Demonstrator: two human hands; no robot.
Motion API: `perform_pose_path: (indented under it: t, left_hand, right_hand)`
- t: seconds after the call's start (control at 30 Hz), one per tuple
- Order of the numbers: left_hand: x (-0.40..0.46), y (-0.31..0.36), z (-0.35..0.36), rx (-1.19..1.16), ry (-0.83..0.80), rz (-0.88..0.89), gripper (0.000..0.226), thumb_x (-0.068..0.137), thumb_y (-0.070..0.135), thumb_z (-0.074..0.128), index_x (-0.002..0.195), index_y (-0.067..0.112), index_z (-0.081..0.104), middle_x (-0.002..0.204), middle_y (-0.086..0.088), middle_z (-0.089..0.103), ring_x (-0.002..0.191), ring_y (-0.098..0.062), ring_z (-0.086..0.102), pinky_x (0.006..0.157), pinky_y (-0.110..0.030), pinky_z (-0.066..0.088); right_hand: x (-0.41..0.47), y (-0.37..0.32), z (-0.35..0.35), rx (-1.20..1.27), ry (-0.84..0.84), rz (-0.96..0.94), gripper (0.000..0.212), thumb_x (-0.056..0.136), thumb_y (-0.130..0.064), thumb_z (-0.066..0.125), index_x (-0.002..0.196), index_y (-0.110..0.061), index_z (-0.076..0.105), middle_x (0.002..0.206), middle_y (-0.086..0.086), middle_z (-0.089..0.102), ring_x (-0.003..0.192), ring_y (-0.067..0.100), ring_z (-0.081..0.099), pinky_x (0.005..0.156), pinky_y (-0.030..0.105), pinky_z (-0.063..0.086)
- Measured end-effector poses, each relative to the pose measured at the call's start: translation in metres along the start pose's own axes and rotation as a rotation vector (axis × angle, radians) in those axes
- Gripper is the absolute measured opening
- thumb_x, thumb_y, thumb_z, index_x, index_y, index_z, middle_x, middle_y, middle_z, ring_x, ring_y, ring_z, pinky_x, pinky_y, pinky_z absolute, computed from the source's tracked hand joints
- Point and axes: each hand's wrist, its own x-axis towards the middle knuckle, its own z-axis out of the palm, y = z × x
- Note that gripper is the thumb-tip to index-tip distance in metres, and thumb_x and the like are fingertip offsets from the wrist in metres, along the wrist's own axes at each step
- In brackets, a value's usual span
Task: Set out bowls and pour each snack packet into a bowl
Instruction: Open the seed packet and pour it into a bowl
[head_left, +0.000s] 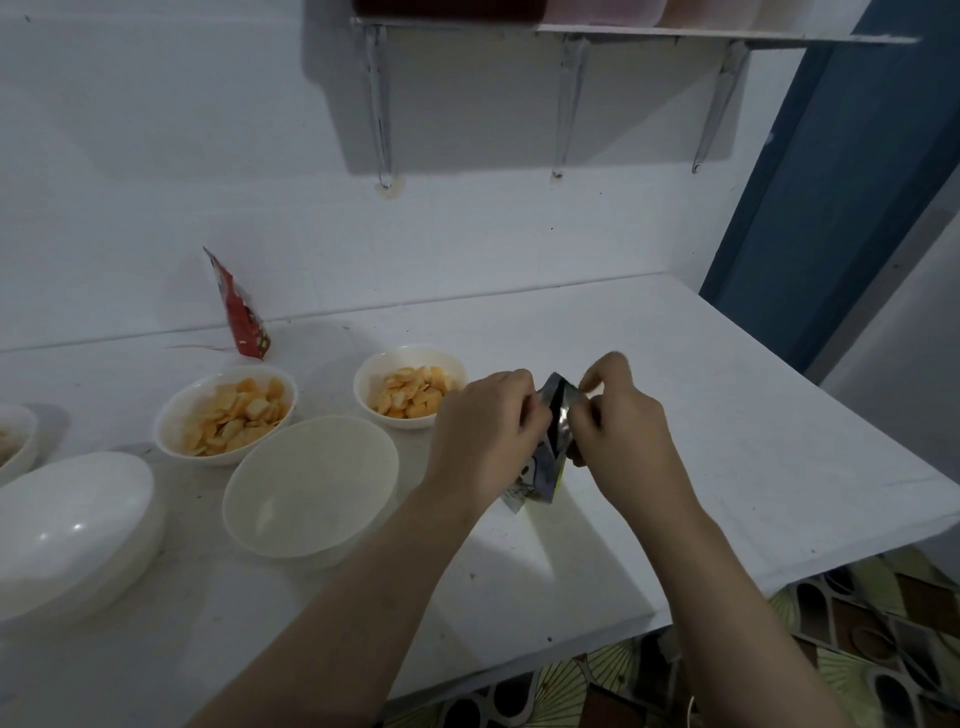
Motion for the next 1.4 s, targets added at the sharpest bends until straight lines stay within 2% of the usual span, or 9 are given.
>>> perform_pose_path:
  t: [0.1,0.3,0.4,0.57,0.67,0.77,1.03,1.2,1.4]
  left_hand:
    - [0.002,-0.004,0.0,0.015,0.004,-0.002,0.027,0.092,0.024,0.05,0.066,0.02,0.041,0.055,0.006,0.042,0.057,-0.017,0.043,0.062,-0.035,0.033]
    - [0.005,-0.008,-0.002,0.135,0.067,0.006,0.022,0.091,0.026,0.051,0.069,0.021,0.048,0.062,0.008,0.049,0.071,-0.016,0.048,0.08,-0.038,0.035]
    - [0.004,-0.009,-0.001,0.137,0.063,0.021,0.021,0.091,0.027,0.05,0.07,0.023,0.048,0.063,0.009,0.05,0.072,-0.015,0.049,0.082,-0.039,0.036]
    - [0.008,-0.023,-0.009,0.158,0.073,0.011,0.021,0.09,0.025,0.051,0.069,0.025,0.046,0.062,0.012,0.045,0.07,-0.013,0.046,0.084,-0.04,0.037]
    - [0.008,-0.024,-0.01,0.131,0.018,0.036,0.022,0.09,0.024,0.05,0.069,0.024,0.045,0.061,0.011,0.045,0.067,-0.012,0.046,0.084,-0.041,0.038]
    - [0.003,-0.014,-0.006,0.01,0.009,-0.057,0.022,0.091,0.026,0.05,0.071,0.018,0.045,0.064,0.006,0.049,0.064,-0.019,0.049,0.076,-0.041,0.042]
    - [0.003,-0.006,-0.008,-0.22,-0.51,-0.354,0.016,0.096,0.027,0.043,0.1,0.011,0.04,0.109,-0.008,0.038,0.083,-0.02,0.045,0.062,-0.031,0.035]
    - [0.002,-0.004,-0.014,-0.464,-0.499,-0.441,0.012,0.09,0.019,0.049,0.096,0.011,0.042,0.108,-0.012,0.048,0.096,-0.027,0.053,0.082,-0.048,0.053]
    - [0.003,0.006,-0.011,-0.749,-0.502,-0.625,0.02,0.09,0.008,0.059,0.102,0.014,0.045,0.109,-0.012,0.053,0.093,-0.027,0.06,0.08,-0.046,0.06]
  right_hand:
    - [0.0,-0.003,-0.002,-0.031,-0.015,-0.129,0.025,0.088,-0.001,0.043,0.094,-0.023,0.053,0.059,0.006,0.058,0.059,0.027,0.058,0.056,0.039,0.047]
    - [0.001,-0.003,0.001,-0.089,-0.004,-0.112,0.019,0.084,-0.005,0.048,0.066,-0.005,0.053,0.055,0.007,0.05,0.051,0.015,0.035,0.051,0.034,0.034]
    - [0.0,-0.005,0.003,-0.086,-0.046,-0.058,0.012,0.084,-0.014,0.056,0.073,-0.011,0.052,0.06,-0.004,0.054,0.055,0.012,0.046,0.053,0.026,0.037]
    - [0.003,-0.001,-0.003,-0.064,-0.017,-0.004,0.021,0.083,0.001,0.05,0.092,-0.016,0.042,0.073,0.009,0.059,0.063,0.032,0.063,0.056,0.045,0.05]
    - [0.004,-0.003,-0.004,-0.023,-0.032,0.081,0.021,0.09,-0.003,0.047,0.106,-0.017,0.045,0.072,0.003,0.061,0.058,0.023,0.067,0.053,0.034,0.05]
    - [0.005,-0.005,0.002,-0.098,-0.049,0.096,0.013,0.093,-0.005,0.044,0.091,-0.006,0.057,0.068,0.004,0.059,0.051,0.01,0.058,0.044,0.015,0.039]
    - [0.001,-0.001,0.005,-0.059,0.011,0.145,0.026,0.093,-0.003,0.037,0.088,0.002,0.062,0.069,0.014,0.066,0.051,0.02,0.068,0.056,0.038,0.054]
    - [-0.005,-0.008,0.007,-0.054,0.097,0.038,0.029,0.093,0.0,0.041,0.103,-0.005,0.067,0.082,0.009,0.067,0.075,0.026,0.063,0.068,0.04,0.053]
    - [-0.01,-0.011,-0.001,-0.066,0.154,-0.047,0.032,0.093,0.002,0.04,0.106,-0.008,0.067,0.084,0.002,0.066,0.076,0.026,0.064,0.07,0.04,0.053]
